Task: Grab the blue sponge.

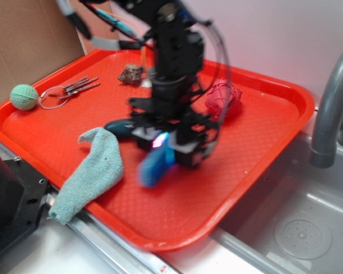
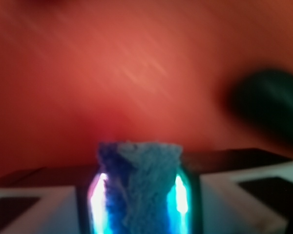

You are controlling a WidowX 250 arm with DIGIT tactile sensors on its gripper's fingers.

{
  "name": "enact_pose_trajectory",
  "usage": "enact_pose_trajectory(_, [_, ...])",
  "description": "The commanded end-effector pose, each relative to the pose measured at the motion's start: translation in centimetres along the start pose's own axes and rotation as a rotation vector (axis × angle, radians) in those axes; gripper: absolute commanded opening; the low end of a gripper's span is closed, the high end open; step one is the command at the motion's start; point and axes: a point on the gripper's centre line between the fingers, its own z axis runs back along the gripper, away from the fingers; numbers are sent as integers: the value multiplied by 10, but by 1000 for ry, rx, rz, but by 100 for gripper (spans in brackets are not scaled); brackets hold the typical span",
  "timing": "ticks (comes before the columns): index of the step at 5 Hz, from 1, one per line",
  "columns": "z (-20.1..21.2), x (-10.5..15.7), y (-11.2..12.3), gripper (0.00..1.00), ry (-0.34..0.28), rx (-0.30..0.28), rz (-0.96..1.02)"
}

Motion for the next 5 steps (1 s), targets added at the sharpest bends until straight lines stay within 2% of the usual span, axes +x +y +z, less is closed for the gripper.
enact_pose_trajectory(1, [98, -41, 56, 0, -199, 79, -212])
enact_pose_trajectory(2, [142, -36, 90, 0, -273, 42, -239])
enact_pose_trajectory(3, [193, 13, 108, 0, -332, -1, -227])
enact_pose_trajectory(4, [215, 57, 108, 0, -353, -15, -174])
enact_pose_trajectory(5, [208, 40, 115, 0, -327, 22, -158])
